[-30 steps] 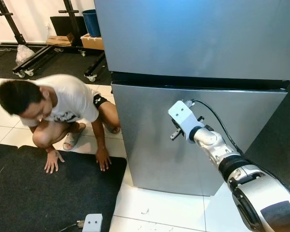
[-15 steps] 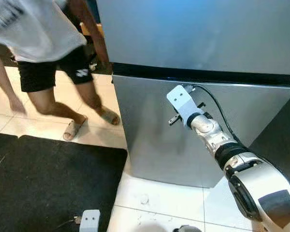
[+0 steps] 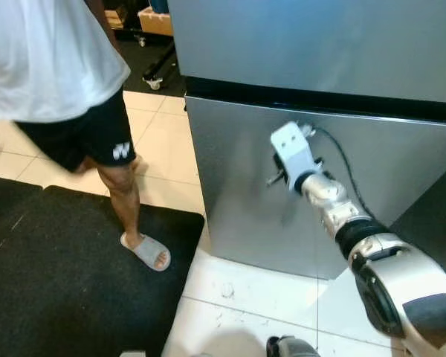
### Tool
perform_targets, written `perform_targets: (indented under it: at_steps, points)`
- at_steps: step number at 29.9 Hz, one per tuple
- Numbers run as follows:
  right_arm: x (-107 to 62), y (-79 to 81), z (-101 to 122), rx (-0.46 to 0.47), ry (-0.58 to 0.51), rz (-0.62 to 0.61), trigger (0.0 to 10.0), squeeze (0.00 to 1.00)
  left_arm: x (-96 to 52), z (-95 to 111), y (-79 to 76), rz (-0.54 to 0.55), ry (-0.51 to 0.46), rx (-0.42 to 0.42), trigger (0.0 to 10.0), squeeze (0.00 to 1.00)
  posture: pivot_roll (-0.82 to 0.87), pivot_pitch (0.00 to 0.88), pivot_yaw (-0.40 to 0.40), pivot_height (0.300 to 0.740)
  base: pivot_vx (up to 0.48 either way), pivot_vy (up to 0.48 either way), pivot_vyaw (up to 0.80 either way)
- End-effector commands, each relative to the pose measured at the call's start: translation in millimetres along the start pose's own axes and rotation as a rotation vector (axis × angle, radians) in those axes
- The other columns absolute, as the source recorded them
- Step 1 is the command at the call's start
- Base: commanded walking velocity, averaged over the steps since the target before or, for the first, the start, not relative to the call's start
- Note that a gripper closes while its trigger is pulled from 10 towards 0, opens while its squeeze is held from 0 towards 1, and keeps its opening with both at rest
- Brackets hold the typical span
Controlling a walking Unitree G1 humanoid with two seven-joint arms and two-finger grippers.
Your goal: Restocking fridge
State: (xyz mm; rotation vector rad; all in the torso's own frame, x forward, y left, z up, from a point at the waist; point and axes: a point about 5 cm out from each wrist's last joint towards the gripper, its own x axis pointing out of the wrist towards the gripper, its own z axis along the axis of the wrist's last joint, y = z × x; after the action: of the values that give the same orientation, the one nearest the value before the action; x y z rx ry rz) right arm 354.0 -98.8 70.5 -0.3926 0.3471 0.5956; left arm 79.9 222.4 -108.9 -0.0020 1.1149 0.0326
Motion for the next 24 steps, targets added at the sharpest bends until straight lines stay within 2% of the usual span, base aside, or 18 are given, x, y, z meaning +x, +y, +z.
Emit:
perform_targets:
  at_steps: [1,3,4,6,8,9,13,14,15,16,18,19,22,24]
  points:
    - [-12.2,27.1,-56.2,-0.005,0.19,0.127,10.0,0.0,0.6,-1.9,-3.9,-0.009,0.017,0.0,10.0,0.0,-0.03,0.088,-0.04,0.74,0.0,0.0,0.0]
    - [-25.3,36.2,-88.6,0.039,0.281,0.126,10.0,0.0,2.0,1.4,-5.8,-0.013,0.014,-0.001,10.0,0.0,-0.03,0.076,-0.04,0.74,0.0,0.0,0.0]
    - [-25.3,36.2,-88.6,0.039,0.281,0.126,10.0,0.0,2.0,1.4,-5.8,-0.013,0.014,-0.001,10.0,0.0,-0.03,0.076,-0.04,0.74,0.0,0.0,0.0]
    - [-36.3,40.2,-110.5,0.067,0.346,0.099,10.0,0.0,2.9,3.7,-6.9,-0.015,0.011,-0.002,10.0,0.0,-0.04,0.063,-0.04,0.74,0.0,0.0,0.0]
    - [-54.4,42.5,-140.3,0.113,0.448,0.03,10.0,0.0,4.2,7.1,-8.2,-0.017,0.009,0.004,10.0,0.0,-0.04,0.035,-0.042,0.74,0.0,0.0,0.0]
    - [-54.4,42.5,-140.3,0.113,0.448,0.03,10.0,0.0,4.2,7.1,-8.2,-0.017,0.009,0.004,10.0,0.0,-0.04,0.035,-0.042,0.74,0.0,0.0,0.0]
    - [-94.9,50.1,-191.2,0.252,0.634,-0.091,10.0,0.0,6.0,11.1,-10.2,-0.021,0.02,0.055,10.0,0.0,-0.04,0.0,-0.042,0.74,0.0,0.0,0.0]
    - [-94.9,50.1,-191.2,0.252,0.634,-0.091,10.0,0.0,6.0,11.1,-10.2,-0.021,0.02,0.055,10.0,0.0,-0.04,0.0,-0.042,0.74,0.0,0.0,0.0]
    - [-105.5,53.2,-202.1,0.282,0.674,-0.11,10.0,0.0,6.5,12.2,-11.1,-0.025,0.024,0.086,10.0,0.0,-0.04,0.0,-0.041,0.74,0.0,0.0,0.0]
    - [-105.5,53.2,-202.1,0.282,0.674,-0.11,10.0,0.0,6.5,12.2,-11.1,-0.025,0.024,0.086,10.0,0.0,-0.04,0.0,-0.041,0.74,0.0,0.0,0.0]
    - [-125.2,60.9,-220.9,0.304,0.756,-0.122,10.0,0.0,7.8,15.2,-13.9,-0.034,0.031,0.145,10.0,0.0,-0.05,0.0,-0.042,0.74,0.0,0.0,0.0]
    - [-125.2,60.9,-220.9,0.304,0.756,-0.122,10.0,0.0,7.8,15.2,-13.9,-0.034,0.031,0.145,10.0,0.0,-0.05,0.0,-0.042,0.74,0.0,0.0,0.0]
    - [-148.5,72.4,-240.3,0.286,0.856,-0.104,10.0,0.0,10.3,21.5,-20.2,-0.05,0.026,0.193,10.0,0.0,-0.05,0.0,-0.042,0.74,0.0,0.0,0.0]
    - [-151.3,75.0,-242.5,0.281,0.865,-0.09,10.0,0.0,11.0,23.5,-22.0,-0.054,0.023,0.2,10.0,0.0,-0.05,0.0,-0.041,0.74,0.0,0.0,0.0]
